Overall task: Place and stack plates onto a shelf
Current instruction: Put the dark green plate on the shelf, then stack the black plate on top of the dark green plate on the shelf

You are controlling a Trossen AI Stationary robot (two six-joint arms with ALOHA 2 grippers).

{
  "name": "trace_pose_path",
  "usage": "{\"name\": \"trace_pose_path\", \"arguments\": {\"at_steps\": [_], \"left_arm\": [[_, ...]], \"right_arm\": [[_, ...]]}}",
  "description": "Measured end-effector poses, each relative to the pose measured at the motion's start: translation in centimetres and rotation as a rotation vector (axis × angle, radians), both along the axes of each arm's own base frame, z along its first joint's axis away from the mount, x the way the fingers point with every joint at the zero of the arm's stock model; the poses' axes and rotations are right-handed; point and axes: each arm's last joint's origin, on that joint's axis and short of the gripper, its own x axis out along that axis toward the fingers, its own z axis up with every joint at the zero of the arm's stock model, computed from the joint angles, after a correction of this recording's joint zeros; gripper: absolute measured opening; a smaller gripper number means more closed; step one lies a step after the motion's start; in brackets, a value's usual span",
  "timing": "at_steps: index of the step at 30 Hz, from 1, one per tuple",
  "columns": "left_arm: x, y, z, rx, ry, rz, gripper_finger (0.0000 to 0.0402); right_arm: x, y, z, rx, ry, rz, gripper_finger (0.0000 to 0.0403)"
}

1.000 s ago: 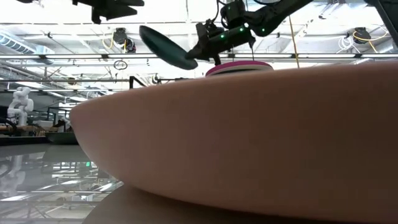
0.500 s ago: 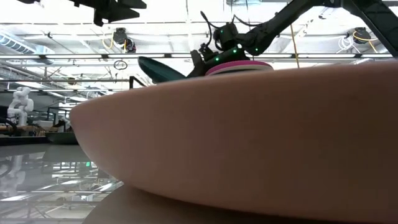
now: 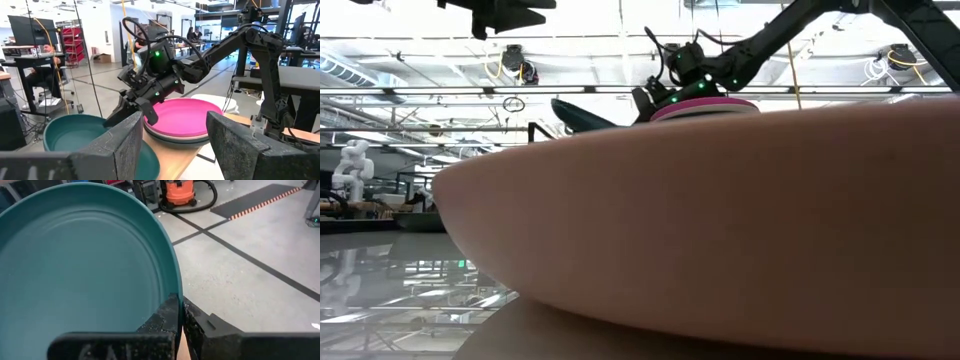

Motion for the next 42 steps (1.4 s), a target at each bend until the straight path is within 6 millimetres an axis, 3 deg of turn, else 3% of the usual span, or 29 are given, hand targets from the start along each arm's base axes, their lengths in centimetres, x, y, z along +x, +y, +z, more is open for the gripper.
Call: {"name": "trace_pose_path", "arguments": {"at_steps": [20,23,27,31,36,42], "left_arm": [[0.0,0.0,0.0,0.008,0.004,0.001,0.0223],[0.0,0.0,0.0,0.008,0.004,0.001,0.0223],[0.0,0.0,0.0,0.008,0.007,0.001,0.0223],[0.0,0.0,0.0,0.004,0.007,0.000,0.0223],[0.0,0.0,-0.2,-0.005,0.014,0.000,0.0223],[0.1,-0.1,-0.7,-0.039,0.051,-0.006,0.0223]], "right_arm": [[-0.4,-0.3,-0.3,-0.001,0.044,-0.002,0.0029],[-0.7,-0.1,0.5,-0.016,0.034,0.001,0.0030],[-1.6,0.6,3.3,-0.058,-0.015,0.003,0.0030],[-3.0,2.2,6.6,-0.123,-0.022,0.027,0.0030],[-5.2,5.6,10.1,-0.190,0.065,0.105,0.0047],[-7.9,10.9,10.9,-0.129,0.179,0.210,0.0111]]}}
